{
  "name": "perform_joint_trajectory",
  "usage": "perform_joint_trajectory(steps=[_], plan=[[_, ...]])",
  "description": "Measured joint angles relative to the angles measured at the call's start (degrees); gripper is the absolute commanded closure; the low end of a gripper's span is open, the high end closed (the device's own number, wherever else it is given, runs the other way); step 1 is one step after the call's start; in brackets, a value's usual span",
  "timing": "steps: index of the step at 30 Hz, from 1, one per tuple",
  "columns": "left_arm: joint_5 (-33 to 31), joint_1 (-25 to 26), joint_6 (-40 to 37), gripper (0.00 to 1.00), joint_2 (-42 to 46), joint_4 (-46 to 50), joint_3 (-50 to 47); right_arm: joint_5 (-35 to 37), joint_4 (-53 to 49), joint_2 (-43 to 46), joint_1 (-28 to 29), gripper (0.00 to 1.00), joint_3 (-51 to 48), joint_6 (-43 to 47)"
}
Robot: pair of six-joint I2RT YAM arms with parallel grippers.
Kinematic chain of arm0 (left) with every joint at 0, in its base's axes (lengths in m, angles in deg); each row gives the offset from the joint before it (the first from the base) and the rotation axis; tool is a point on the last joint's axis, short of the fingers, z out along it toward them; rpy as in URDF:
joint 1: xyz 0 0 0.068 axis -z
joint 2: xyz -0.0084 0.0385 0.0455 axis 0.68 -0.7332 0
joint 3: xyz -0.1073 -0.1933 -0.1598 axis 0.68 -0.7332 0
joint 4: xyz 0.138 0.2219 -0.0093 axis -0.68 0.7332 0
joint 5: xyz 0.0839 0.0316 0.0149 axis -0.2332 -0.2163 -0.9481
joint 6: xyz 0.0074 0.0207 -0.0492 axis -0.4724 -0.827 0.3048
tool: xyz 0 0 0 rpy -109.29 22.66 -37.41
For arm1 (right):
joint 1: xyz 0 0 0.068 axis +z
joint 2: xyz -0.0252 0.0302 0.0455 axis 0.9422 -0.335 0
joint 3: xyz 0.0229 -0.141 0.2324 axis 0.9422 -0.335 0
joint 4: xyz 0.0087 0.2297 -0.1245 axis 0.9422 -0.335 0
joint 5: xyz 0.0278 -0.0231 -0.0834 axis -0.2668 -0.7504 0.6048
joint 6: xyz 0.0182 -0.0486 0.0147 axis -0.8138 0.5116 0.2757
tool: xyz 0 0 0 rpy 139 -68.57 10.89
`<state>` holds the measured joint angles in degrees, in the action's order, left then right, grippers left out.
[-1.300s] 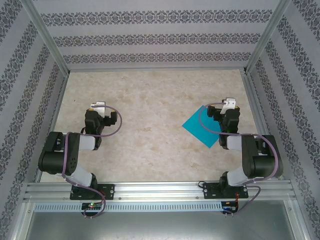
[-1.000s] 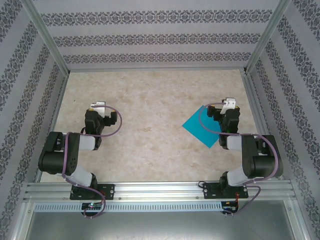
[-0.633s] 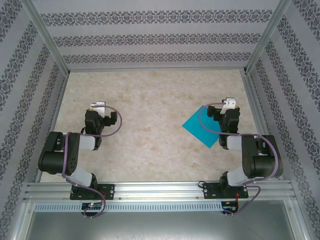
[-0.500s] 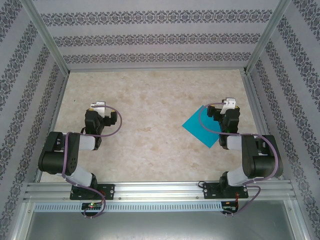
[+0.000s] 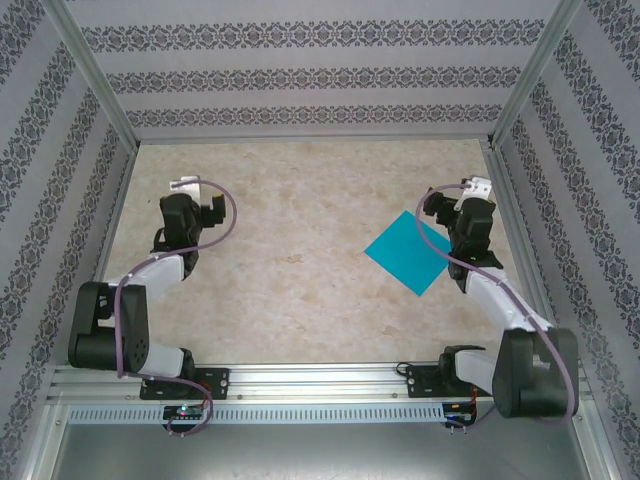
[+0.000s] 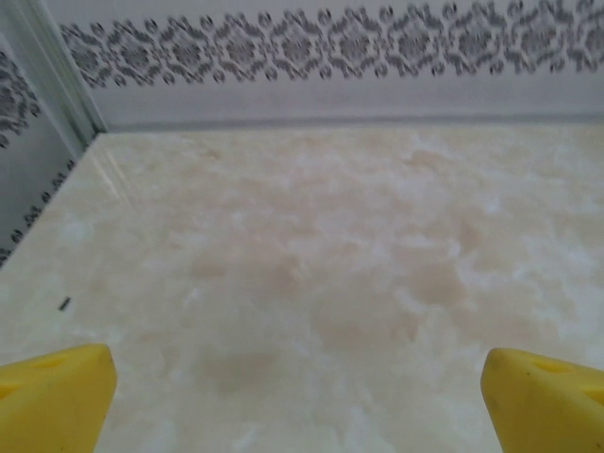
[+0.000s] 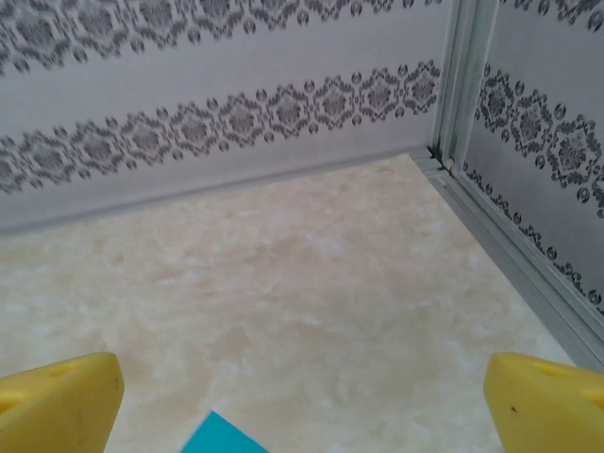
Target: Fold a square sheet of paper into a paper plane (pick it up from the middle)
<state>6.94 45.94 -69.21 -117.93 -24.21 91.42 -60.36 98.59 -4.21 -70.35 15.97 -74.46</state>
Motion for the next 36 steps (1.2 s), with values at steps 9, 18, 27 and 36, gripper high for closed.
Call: perform_joint_trajectory(steps=[9,18,27,36], plan=[[0.92,0.0,11.41,0.0,4.46,25.7,15.32,-3.91,-27.63,2.54,0.59,0.02,9.44,-18.8],[9.88,0.0,20.31,0.0,5.88,36.06,17.22,-10.16,-36.06,-8.9,1.7,0.04,9.46,-31.98],[16.65,0.0,21.97,0.0,4.42,37.94,17.42,-8.76,-40.26,-20.7,5.84,0.04,14.95,-36.24],[18.67,0.0,21.97,0.0,3.3,38.32,17.97,-5.6,-43.19,-31.32,9.97,0.04,22.62,-36.37]])
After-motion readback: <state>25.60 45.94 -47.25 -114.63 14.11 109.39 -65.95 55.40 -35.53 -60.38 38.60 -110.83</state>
